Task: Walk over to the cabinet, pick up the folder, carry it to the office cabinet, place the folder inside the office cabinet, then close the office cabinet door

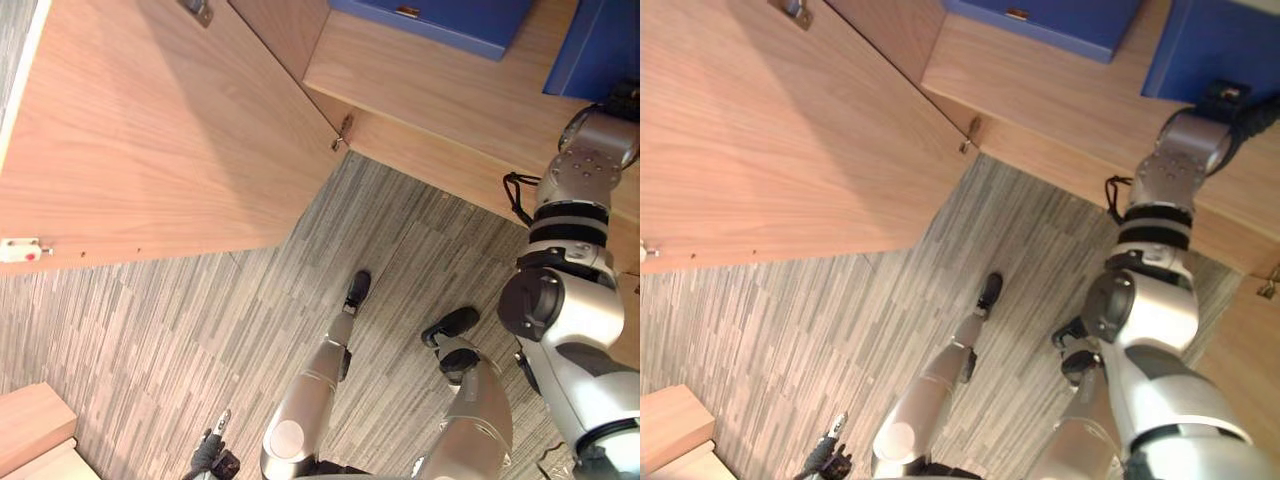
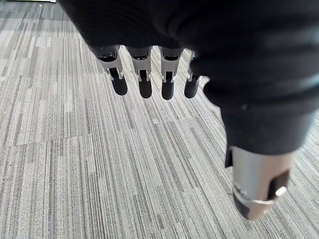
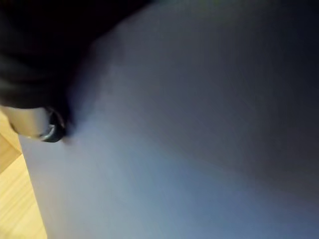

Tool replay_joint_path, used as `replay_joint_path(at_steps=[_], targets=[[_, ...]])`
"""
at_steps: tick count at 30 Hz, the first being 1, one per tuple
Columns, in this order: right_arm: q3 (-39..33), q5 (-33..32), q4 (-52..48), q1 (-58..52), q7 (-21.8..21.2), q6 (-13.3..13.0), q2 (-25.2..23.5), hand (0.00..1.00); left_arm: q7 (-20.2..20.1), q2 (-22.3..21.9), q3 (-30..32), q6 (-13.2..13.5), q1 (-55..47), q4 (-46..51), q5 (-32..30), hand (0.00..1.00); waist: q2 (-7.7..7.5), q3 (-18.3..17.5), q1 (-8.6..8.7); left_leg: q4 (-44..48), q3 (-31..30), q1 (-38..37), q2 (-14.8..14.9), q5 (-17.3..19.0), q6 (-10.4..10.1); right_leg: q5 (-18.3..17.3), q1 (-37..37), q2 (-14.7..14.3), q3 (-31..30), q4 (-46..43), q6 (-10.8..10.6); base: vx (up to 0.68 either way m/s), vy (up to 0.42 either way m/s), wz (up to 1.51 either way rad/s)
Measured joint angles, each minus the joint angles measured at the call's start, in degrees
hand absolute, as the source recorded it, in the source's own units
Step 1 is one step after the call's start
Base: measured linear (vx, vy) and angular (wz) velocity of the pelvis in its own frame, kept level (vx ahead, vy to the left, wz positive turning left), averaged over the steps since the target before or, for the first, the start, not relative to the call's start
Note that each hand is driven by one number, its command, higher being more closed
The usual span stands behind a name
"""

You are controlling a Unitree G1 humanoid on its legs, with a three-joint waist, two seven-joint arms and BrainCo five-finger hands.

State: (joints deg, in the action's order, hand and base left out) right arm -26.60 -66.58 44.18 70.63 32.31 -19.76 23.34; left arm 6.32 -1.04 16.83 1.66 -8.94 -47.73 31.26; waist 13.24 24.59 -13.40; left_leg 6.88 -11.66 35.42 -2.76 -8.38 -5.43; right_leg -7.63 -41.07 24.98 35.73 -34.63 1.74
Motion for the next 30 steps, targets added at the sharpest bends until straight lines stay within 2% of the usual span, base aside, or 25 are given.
replay_joint_path(at_steps=[3,4,7,8,10,14,22,27,30], targets=[[5.48,-0.91,0.61,-0.13,0.52,1.46,-2.94,1.00,0.83,-0.33,1.78,-0.07,0.38,-1.44,0.04,0.00,-0.02,0.02,-0.39,23.85,2.81,9.20,1.31,12.14,1.22,-1.02,-2.74,-1.53,-3.48,-6.09,1.25,-0.06,-0.026,-0.66],[6.17,-1.01,0.52,-0.20,0.53,1.78,-3.13,1.00,0.93,-0.53,2.30,-0.10,0.42,-1.45,0.05,0.00,-0.03,0.01,-0.39,27.38,3.17,10.53,1.51,13.79,1.35,-1.62,-3.62,-1.50,-4.47,-8.16,1.15,-0.08,0.015,-0.53],[5.68,-1.00,-1.04,-0.75,0.43,1.87,-2.17,1.00,0.99,-0.73,2.69,0.05,1.92,-1.08,0.08,0.00,-0.09,0.06,0.09,41.28,3.72,16.81,0.68,20.20,1.46,-6.94,-8.47,0.97,-7.99,-18.43,0.48,-0.14,0.035,-0.07],[4.73,-0.99,-1.44,-1.34,0.45,1.87,-1.73,1.00,0.98,-0.80,2.69,0.03,2.14,-1.10,0.07,0.00,-0.17,0.13,0.32,45.65,3.73,19.08,0.10,22.10,1.47,-9.12,-10.44,2.15,-9.04,-22.39,-0.94,-0.15,0.056,0.09],[1.54,-0.52,-1.50,-2.20,0.64,1.69,-1.75,1.00,0.98,-0.83,2.72,-0.08,2.15,-1.33,0.04,0.00,-0.24,0.18,0.59,49.78,3.52,21.32,-0.64,23.77,1.52,-10.66,-12.15,3.70,-9.62,-26.50,-1.74,-0.12,0.056,0.16],[-1.46,0.32,-1.77,-3.08,0.69,1.66,-1.39,1.00,0.94,-0.85,3.70,-0.25,2.16,-2.93,-0.33,0.00,-0.75,0.54,0.96,52.02,3.48,22.03,-1.63,23.88,1.21,-11.61,-13.08,5.36,-10.39,-29.72,-2.21,-0.06,0.032,0.12],[-3.18,0.20,-1.84,-2.80,-0.29,1.59,-1.25,1.00,0.75,-0.85,3.96,-1.42,2.17,-6.30,-2.54,0.00,-1.49,1.03,1.50,51.49,4.24,22.69,-1.10,22.73,0.52,-11.64,-14.01,5.70,-10.46,-30.07,-2.21,0.03,0.004,0.02],[-5.51,-4.15,-1.95,-2.81,-1.83,-1.79,0.28,1.00,0.75,-0.86,3.22,-1.44,2.95,-6.23,-2.68,0.00,-2.11,1.41,2.19,51.07,4.24,22.73,-1.99,22.46,0.93,-11.68,-13.98,6.57,-10.41,-30.07,-2.13,0.08,0.012,0.08],[-8.15,-4.50,-1.92,-2.83,-1.31,-2.22,1.96,1.00,0.62,-0.85,0.83,-1.36,3.16,-6.13,-3.05,0.00,-2.57,1.60,2.74,50.85,4.06,23.03,-2.57,22.29,1.16,-11.68,-13.83,7.25,-10.02,-29.93,-2.13,0.09,0.020,0.13]])
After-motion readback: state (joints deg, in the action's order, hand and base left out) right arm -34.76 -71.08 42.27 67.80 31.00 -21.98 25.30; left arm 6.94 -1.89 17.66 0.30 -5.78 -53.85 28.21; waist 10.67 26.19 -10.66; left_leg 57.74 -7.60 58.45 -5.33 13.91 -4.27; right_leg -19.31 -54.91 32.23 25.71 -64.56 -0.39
